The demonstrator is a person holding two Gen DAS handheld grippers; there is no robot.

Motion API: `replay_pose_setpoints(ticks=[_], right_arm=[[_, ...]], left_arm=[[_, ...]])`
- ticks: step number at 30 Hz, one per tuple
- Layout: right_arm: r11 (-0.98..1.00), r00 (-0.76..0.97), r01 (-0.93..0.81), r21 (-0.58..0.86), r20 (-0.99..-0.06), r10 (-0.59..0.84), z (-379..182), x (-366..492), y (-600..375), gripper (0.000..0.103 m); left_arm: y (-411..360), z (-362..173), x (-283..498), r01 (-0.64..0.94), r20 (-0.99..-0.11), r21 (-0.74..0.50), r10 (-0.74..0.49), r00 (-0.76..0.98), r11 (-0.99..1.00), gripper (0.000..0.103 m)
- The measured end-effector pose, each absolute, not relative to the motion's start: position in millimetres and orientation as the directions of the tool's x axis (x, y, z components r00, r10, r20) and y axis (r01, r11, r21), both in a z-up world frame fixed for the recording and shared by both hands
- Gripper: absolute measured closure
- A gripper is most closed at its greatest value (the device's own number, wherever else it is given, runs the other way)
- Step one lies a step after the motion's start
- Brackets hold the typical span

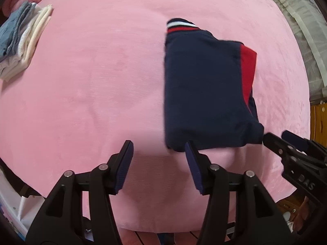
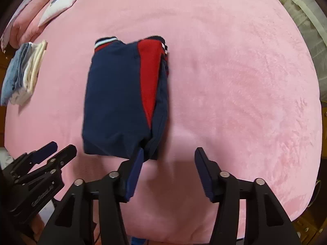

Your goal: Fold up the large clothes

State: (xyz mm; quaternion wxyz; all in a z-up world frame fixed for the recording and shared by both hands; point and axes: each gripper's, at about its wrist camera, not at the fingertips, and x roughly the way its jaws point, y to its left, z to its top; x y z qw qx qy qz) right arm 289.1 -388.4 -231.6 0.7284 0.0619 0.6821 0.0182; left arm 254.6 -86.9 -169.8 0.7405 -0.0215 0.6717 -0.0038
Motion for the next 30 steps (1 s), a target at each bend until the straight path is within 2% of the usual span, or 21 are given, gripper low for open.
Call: replay_pose_setpoints(ticks=[2, 7, 30], right_arm=[[0.989, 0.072, 0.058, 0.134, -0.989, 0.130, -210, 299, -369, 0.027], [0.991, 0.096, 0.036, 0.129, -0.988, 0.125, -178, 300, -359, 0.020], [0.990, 0.081, 0.006, 0.140, -0.987, 0.139, -185, 321, -330, 0.019]], left_arm=[[-80, -161, 257, -0.036, -0.993, -0.035, -0.030, 0.114, 0.999, 0.033], [-75, -143, 259, -0.025, -0.988, -0.041, -0.036, 0.153, 0.999, 0.031], [-78, -145, 271, -0.017, -0.987, -0.058, -0.055, 0.148, 0.998, 0.029]])
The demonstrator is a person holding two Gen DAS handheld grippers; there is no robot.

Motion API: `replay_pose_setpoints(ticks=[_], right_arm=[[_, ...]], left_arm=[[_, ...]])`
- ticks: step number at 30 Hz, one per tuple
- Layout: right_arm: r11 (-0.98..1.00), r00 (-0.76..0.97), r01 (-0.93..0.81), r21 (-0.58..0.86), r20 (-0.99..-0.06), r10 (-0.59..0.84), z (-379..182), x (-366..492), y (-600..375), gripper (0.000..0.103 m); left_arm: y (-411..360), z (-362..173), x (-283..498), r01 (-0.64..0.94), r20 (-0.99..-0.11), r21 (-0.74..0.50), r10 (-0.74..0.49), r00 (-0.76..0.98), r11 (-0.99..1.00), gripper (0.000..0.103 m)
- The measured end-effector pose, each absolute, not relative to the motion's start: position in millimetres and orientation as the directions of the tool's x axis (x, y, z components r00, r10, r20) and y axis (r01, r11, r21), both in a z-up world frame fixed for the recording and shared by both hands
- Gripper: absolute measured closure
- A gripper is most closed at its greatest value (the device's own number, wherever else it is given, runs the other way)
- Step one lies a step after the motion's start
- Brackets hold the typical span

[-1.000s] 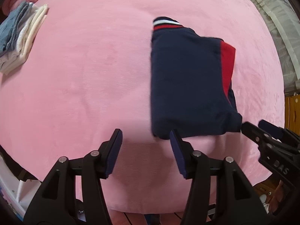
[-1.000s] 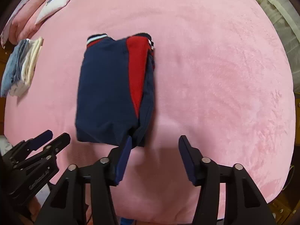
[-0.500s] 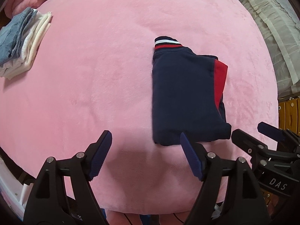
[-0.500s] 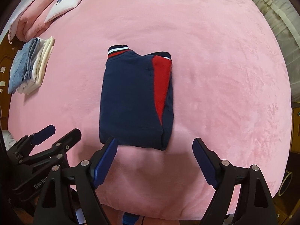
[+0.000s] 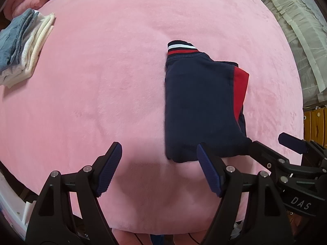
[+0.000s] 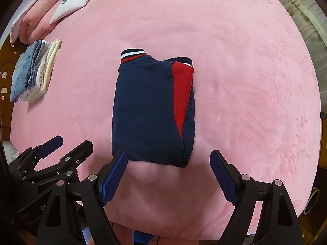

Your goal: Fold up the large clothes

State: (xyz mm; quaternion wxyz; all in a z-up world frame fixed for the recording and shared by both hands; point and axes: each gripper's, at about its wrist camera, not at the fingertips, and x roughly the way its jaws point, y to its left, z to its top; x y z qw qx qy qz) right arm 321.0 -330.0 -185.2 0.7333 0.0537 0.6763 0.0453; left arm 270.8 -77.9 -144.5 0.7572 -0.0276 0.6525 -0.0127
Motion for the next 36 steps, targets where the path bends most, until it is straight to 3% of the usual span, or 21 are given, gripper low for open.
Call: replay_pose_setpoints(ticks=[6, 14, 20, 24, 28, 29, 30, 31, 32, 36], right_arm=[[0.970, 0.053, 0.051, 0.237, -0.971, 0.234, -212, 329, -344, 0.018], [0.837, 0.019, 0.227, 0.498, -0.862, 0.507, -293, 347, -382, 0.018], [0.754, 0.038, 0.301, 0.584, -0.797, 0.602, -336, 358, -397, 0.018], [0.684, 0.077, 0.291, 0.669, -0.729, 0.680, -351, 363, -398, 0.019], [0.629, 0.087, 0.274, 0.728, -0.670, 0.737, -362, 366, -400, 0.035], [0.614, 0.092, 0.273, 0.741, -0.655, 0.750, -363, 365, -400, 0.042], [0.603, 0.096, 0.277, 0.748, -0.646, 0.757, -363, 364, -400, 0.043], [0.599, 0.101, 0.282, 0.749, -0.644, 0.758, -364, 363, -399, 0.044], [0.602, 0.104, 0.281, 0.748, -0.647, 0.756, -363, 363, -399, 0.048], [0.617, 0.131, 0.285, 0.734, -0.667, 0.733, -351, 354, -392, 0.057]], left_arm=[[-76, -170, 284, -0.029, -0.987, -0.113, -0.109, 0.116, 0.993, 0.029], [-62, -232, 314, -0.105, -0.955, -0.297, -0.295, 0.033, 0.949, 0.029], [-55, -262, 329, -0.171, -0.890, -0.453, -0.456, 0.024, 0.875, 0.028], [-49, -277, 330, -0.203, -0.859, -0.507, -0.510, 0.038, 0.838, 0.022], [-47, -282, 327, -0.200, -0.847, -0.528, -0.528, 0.055, 0.826, 0.021], [-46, -285, 325, -0.196, -0.845, -0.532, -0.531, 0.058, 0.824, 0.023], [-45, -284, 325, -0.186, -0.839, -0.542, -0.541, 0.061, 0.820, 0.026], [-46, -285, 324, -0.175, -0.828, -0.559, -0.557, 0.064, 0.811, 0.042], [-46, -284, 323, -0.170, -0.812, -0.582, -0.580, 0.063, 0.795, 0.046], [-42, -278, 320, -0.153, -0.810, -0.586, -0.583, 0.068, 0.796, 0.052]])
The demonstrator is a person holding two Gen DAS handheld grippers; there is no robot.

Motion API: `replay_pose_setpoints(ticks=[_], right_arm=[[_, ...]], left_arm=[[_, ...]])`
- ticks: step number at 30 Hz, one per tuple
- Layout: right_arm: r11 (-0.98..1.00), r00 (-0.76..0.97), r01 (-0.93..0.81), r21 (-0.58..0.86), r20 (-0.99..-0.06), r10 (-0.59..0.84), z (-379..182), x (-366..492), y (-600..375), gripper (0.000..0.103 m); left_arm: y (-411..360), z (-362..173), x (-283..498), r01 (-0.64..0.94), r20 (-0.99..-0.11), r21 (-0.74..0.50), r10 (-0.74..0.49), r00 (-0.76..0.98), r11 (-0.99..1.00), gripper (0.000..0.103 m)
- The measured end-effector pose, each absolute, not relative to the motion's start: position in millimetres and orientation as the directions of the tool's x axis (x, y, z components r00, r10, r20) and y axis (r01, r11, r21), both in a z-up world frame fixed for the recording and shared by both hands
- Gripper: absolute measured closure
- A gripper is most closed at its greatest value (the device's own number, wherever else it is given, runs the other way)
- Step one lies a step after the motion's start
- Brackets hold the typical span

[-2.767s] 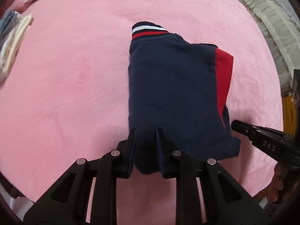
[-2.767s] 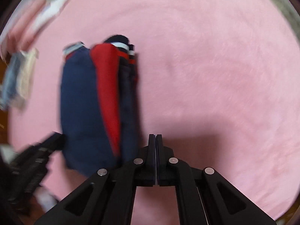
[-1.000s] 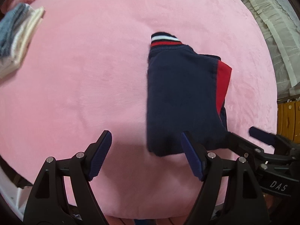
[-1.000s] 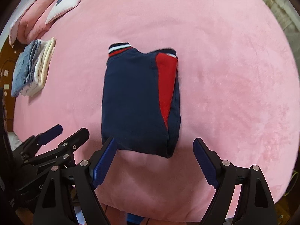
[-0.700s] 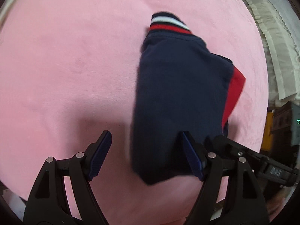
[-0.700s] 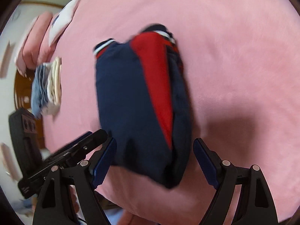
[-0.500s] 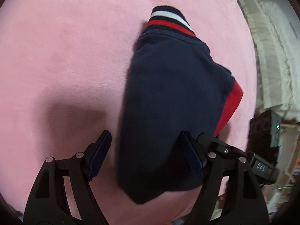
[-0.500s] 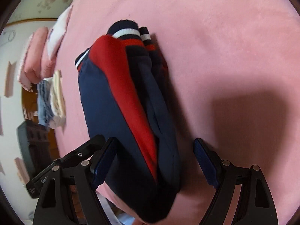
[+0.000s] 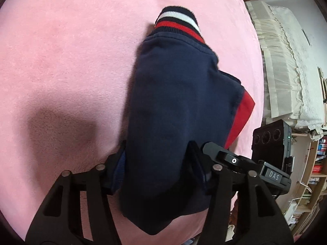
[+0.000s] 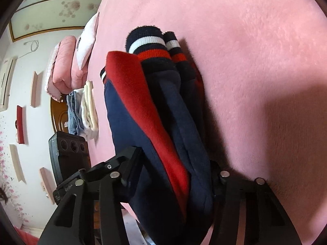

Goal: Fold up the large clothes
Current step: 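Grasp the folded jacket bundle with both tools and lift it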

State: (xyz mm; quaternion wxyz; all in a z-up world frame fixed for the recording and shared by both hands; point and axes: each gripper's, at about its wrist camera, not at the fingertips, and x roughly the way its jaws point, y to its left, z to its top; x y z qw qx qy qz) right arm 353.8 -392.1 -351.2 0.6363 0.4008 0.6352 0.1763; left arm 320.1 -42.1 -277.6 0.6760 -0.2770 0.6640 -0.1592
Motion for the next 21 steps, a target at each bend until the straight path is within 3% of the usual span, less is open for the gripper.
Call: replay_pose_setpoints(ticks=[5, 10, 15, 21], right_arm=[[0.628, 0.176, 0.281, 0.726, -0.682, 0.709, -324, 343, -381, 0.066], [0.662, 0.190, 0.241, 0.710, -0.703, 0.685, -279, 333, -342, 0.069], [0.663, 0.204, 0.177, 0.727, -0.686, 0.698, -245, 328, -265, 0.070], [0.616, 0.178, 0.061, 0.786, -0.616, 0.768, -207, 352, -124, 0.070]], left_arm=[[-30, -255, 313, -0.139, -0.782, -0.623, -0.615, 0.098, 0.770, 0.061], [9, -222, 300, -0.118, -0.765, -0.644, -0.633, 0.117, 0.756, 0.063], [92, -179, 289, -0.149, -0.766, -0.640, -0.614, 0.189, 0.753, 0.063], [242, -114, 287, -0.243, -0.787, -0.600, -0.508, 0.349, 0.763, 0.063]])
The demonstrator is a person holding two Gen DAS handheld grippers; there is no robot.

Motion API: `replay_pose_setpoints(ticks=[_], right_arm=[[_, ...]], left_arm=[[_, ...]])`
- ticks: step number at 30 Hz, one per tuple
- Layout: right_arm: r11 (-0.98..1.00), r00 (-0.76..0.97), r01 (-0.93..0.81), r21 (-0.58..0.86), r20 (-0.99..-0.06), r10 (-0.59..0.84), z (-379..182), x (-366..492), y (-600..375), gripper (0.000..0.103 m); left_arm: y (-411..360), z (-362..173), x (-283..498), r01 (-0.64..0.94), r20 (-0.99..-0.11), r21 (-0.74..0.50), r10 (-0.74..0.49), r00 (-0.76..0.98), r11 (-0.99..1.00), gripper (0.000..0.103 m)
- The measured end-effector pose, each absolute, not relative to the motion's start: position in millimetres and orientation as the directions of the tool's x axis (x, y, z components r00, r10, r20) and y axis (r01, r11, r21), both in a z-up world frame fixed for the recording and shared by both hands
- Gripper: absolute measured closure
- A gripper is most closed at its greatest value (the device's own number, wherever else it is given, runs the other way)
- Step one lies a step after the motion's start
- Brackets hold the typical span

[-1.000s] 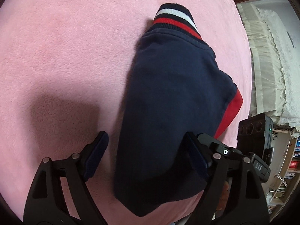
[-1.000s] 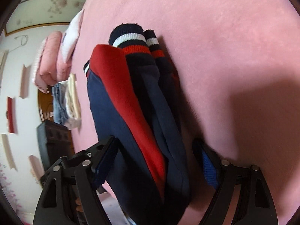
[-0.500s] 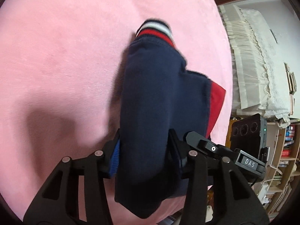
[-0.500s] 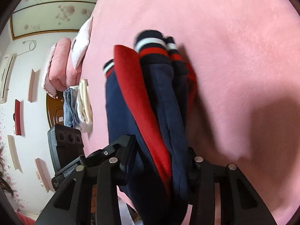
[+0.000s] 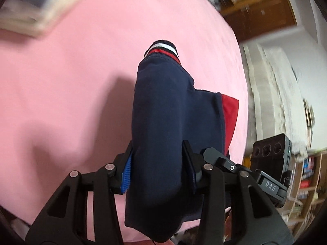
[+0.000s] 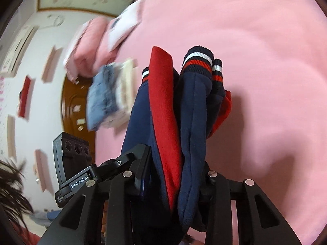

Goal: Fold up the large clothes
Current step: 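Grasp the folded jacket bundle with both tools and lift it, then carry the bundle with both tools onto the clothes stack and release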

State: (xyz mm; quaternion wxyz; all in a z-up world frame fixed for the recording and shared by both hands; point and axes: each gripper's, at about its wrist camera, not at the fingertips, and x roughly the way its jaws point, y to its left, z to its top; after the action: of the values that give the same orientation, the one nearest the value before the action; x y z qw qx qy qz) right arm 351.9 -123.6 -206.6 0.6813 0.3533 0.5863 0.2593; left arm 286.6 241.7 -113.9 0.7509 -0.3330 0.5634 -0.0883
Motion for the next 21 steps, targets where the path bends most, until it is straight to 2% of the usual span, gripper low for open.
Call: replay_pose_setpoints(ticks=[6, 12, 15, 17, 21], right_arm=[[0.515, 0.130, -0.094, 0.852, -0.503, 0.855, -169, 395, 26, 0.070], [0.414, 0.130, -0.303, 0.858, -0.394, 0.910, -115, 465, 163, 0.070], [0.354, 0.161, -0.353, 0.866, -0.317, 0.935, -99, 501, 215, 0.070], [0.344, 0.190, -0.371, 0.863, -0.292, 0.937, -99, 518, 247, 0.070], [0.433, 0.237, -0.355, 0.829, -0.368, 0.899, -128, 553, 308, 0.070]], left_arm=[[379, -42, 301, -0.304, -0.792, -0.523, -0.322, 0.520, 0.796, 0.063], [507, 26, 335, -0.322, -0.740, -0.437, -0.133, 0.659, 0.840, 0.063], [565, 52, 365, -0.320, -0.711, -0.344, -0.023, 0.703, 0.883, 0.063], [599, 49, 390, -0.331, -0.699, -0.303, 0.029, 0.715, 0.894, 0.063], [661, 4, 438, -0.383, -0.746, -0.233, 0.088, 0.660, 0.894, 0.063]])
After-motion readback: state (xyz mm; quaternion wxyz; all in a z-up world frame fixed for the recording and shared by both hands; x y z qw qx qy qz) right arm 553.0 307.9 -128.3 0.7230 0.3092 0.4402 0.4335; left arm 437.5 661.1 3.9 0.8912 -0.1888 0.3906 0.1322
